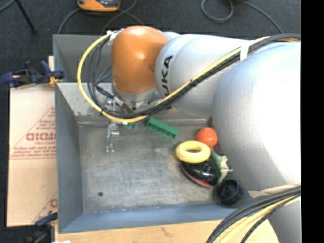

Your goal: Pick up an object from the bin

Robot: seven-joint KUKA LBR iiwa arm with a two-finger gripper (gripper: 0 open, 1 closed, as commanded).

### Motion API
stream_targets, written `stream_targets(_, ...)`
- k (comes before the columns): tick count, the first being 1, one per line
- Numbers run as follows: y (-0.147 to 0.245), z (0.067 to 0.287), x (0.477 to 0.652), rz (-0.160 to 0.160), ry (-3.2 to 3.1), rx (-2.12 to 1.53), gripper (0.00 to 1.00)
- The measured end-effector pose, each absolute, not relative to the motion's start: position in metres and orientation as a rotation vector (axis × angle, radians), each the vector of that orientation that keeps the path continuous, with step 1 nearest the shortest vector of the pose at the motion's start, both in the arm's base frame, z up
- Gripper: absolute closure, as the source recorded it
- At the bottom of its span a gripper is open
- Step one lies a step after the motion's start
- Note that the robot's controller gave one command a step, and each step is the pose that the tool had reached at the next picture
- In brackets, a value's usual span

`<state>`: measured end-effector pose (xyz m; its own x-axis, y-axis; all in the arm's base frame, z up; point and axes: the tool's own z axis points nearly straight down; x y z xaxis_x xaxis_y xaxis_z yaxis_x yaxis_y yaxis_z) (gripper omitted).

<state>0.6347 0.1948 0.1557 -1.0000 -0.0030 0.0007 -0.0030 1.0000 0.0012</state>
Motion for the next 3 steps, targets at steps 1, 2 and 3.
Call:
stream_targets(1,0.194,0.158,0.636,-0.003,-3.145,0.001,0.00)
stream_targets(2,0.164,0.141,0.623,-0.006,-3.146,-0.098,0.00)
stream_targets(3,0.148,0.135,0.639,0.000,-3.139,-0.185,0.00)
